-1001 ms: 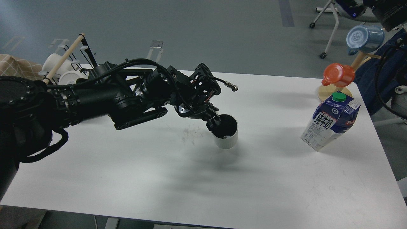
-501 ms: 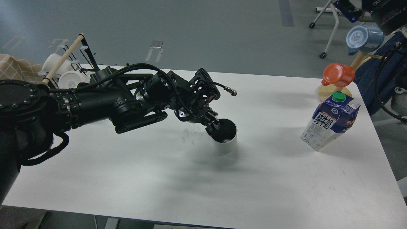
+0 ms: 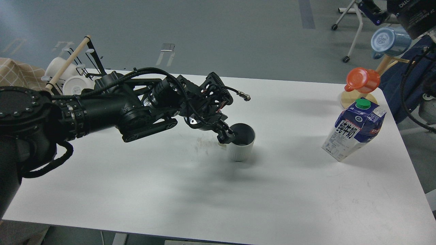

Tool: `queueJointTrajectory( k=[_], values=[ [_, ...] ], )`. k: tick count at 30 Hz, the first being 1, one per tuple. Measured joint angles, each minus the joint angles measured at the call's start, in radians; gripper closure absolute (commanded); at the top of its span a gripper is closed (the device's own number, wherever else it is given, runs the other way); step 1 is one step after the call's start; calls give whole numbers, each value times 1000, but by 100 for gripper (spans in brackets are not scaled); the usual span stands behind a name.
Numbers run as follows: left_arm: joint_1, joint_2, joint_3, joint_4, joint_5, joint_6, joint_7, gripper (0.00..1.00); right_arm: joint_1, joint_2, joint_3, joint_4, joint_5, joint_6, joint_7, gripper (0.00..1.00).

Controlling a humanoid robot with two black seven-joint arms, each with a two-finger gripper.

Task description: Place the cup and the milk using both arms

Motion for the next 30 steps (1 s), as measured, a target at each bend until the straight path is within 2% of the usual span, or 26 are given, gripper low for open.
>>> queueJointTrajectory(
  k=[9, 16, 23, 29, 30],
  values=[
    [-64, 11, -5, -16, -68, 0, -13, 29, -5, -11, 0, 0, 0, 0, 0, 0],
    [-190, 94, -38, -71, -260, 0, -13, 28, -18, -39, 0, 1, 0, 0, 0, 0],
    [-221, 253, -223, -85, -553, 0, 4, 24, -19, -156, 3, 31, -31, 0, 2, 0],
    [-157, 370, -377, -75, -785, 0, 22, 20, -37, -323, 1, 105, -180, 0, 11, 0],
    [-133, 388, -398, -72, -846, 0, 22, 16, -44, -350, 0, 120, -209, 0, 13, 0]
  ],
)
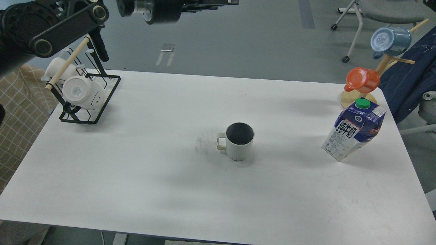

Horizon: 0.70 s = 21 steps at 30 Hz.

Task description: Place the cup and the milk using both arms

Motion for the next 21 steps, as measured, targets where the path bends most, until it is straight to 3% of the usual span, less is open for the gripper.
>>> queueJointTrajectory(
  k=[5, 17, 21],
  values=[
    [114, 57, -79, 3, -249, 0, 1, 10, -38, -112, -1, 43, -165, 0, 27, 0],
    [207, 89, -118, -8, -357, 0, -4, 10, -71, -314, -6, 110, -633, -14, 229, 0],
    [210, 89, -118, -9, -357, 0, -5, 10, -138, -379, -15, 124, -782, -69, 240, 0]
  ],
)
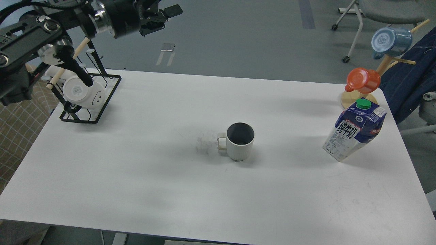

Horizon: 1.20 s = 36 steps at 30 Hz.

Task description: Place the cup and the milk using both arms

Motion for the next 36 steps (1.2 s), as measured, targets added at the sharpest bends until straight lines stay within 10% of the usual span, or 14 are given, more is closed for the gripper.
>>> queueJointTrajectory(
  k=[17, 36],
  values=[
    [25, -7, 1, -1, 0, 0, 0, 10, -428, -51, -140, 84, -238, -656, 1, 0],
    [56, -16, 3, -2, 2, 0, 0, 9, -434, 98, -329, 57, -437, -785, 1, 0]
  ],
)
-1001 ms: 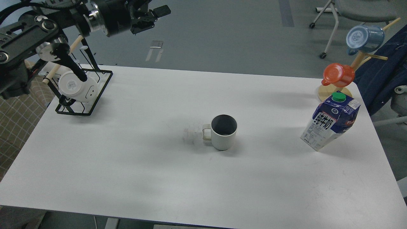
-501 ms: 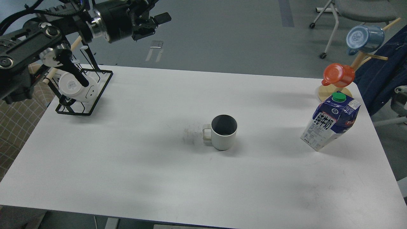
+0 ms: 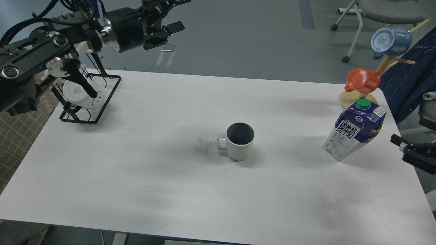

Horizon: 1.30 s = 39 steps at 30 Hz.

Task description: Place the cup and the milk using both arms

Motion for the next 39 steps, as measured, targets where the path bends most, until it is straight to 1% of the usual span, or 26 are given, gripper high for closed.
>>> queueJointTrajectory(
  k=[8, 16, 22, 34, 36, 39],
  values=[
    [2, 0, 0, 1, 0, 0, -1, 8, 11, 91, 1, -85, -43, 0, 0, 0],
    [2, 0, 0, 0, 0, 0, -1, 8, 18, 176, 5, -136, -45, 0, 0, 0],
    [2, -2, 0, 0, 0, 0, -1, 8, 71, 253, 1, -192, -49, 0, 0, 0],
    [3, -6, 0, 0, 0, 0, 0, 8, 108, 352, -1, -261, -74, 1, 0, 0],
    [3, -6, 0, 0, 0, 0, 0, 8, 108, 365, -2, -267, -74, 1, 0, 1],
    [3, -7, 0, 0, 0, 0, 0, 8, 108, 382, -3, -277, -75, 1, 0, 7]
  ],
)
